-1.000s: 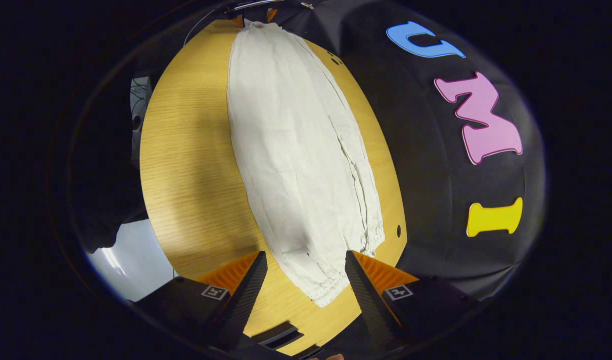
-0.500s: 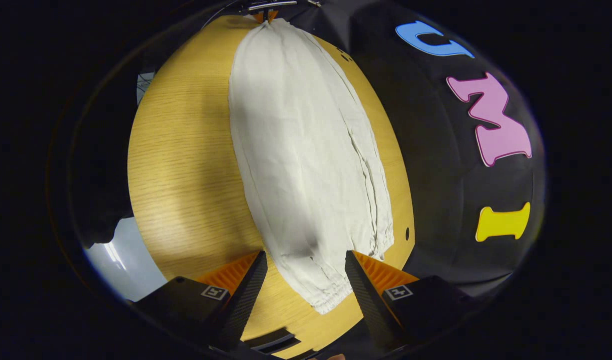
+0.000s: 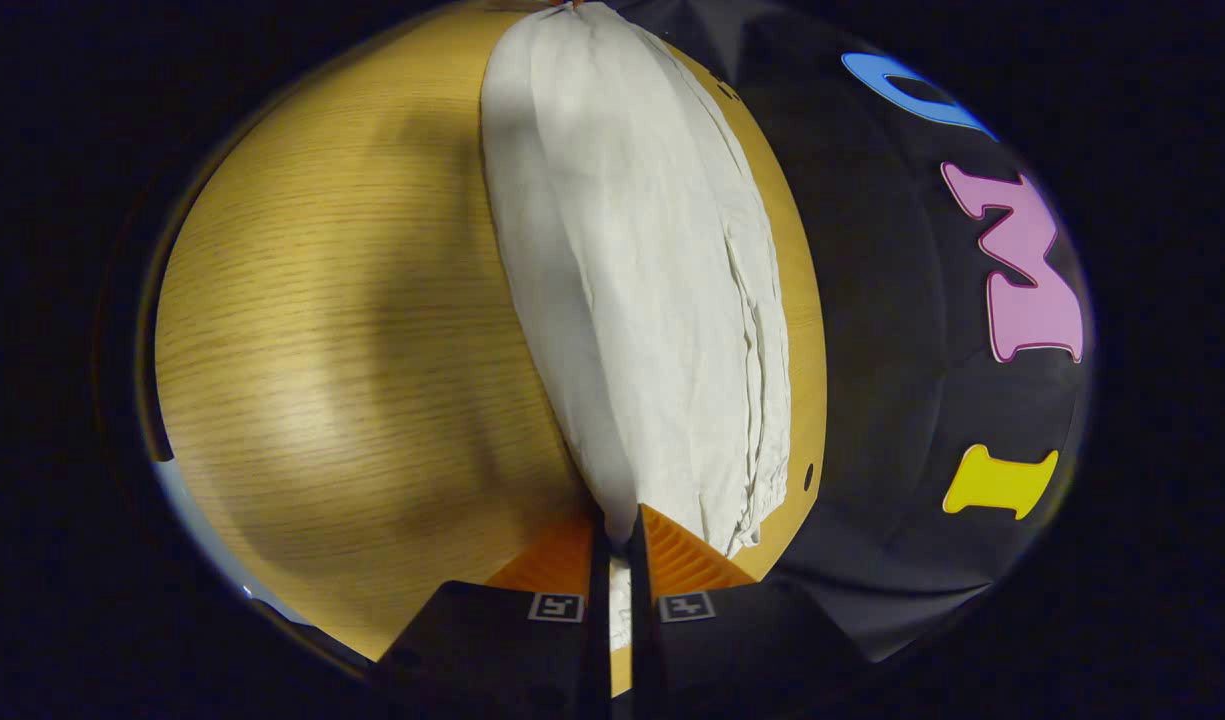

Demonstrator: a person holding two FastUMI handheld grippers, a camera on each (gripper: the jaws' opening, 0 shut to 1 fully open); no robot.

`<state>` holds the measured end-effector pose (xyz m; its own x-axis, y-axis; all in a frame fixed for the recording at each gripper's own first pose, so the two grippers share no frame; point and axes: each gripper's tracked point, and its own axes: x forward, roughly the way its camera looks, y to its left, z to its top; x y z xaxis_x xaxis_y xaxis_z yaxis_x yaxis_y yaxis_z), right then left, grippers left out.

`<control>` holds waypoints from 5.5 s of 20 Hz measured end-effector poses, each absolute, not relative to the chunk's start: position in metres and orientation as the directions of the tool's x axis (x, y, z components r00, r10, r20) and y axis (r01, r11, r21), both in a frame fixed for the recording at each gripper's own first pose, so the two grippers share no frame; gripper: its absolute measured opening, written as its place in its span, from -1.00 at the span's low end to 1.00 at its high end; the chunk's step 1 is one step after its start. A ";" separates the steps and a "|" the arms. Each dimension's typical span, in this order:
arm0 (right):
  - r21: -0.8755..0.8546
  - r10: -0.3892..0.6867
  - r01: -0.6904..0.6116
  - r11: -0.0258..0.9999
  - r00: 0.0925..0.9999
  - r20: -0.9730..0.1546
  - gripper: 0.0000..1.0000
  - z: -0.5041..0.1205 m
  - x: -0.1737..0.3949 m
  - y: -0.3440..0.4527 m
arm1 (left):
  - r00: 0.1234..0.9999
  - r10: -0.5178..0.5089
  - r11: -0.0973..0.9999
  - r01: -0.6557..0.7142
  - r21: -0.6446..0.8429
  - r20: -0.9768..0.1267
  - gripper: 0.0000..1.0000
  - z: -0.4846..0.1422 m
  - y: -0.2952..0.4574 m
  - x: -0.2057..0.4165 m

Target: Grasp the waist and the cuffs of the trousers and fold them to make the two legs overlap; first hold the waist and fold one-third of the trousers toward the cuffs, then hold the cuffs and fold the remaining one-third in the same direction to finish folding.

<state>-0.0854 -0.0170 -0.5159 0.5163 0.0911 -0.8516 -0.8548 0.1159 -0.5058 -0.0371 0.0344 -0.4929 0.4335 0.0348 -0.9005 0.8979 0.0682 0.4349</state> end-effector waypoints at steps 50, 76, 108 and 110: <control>-0.618 -0.022 -0.630 0.471 0.692 -0.722 0.63 -0.511 0.133 -0.015 | 0.640 0.267 0.352 0.632 0.691 -0.721 0.63 -0.500 0.022 0.158; 0.228 -0.108 0.610 0.759 0.463 -0.880 0.72 -0.515 0.040 -0.085 | 0.664 0.126 0.974 0.059 0.219 -0.737 0.93 -0.397 -0.018 0.091; 0.316 -0.031 0.754 0.576 0.407 -0.913 -0.74 -0.540 0.061 -0.087 | 0.330 0.197 0.767 -0.638 -0.064 -0.923 0.92 -0.490 0.043 0.042; 0.316 -0.032 0.752 0.579 0.408 -0.912 -0.74 -0.540 0.060 -0.088 | 0.300 0.257 0.796 -0.605 0.025 -0.919 0.82 -0.498 0.050 0.048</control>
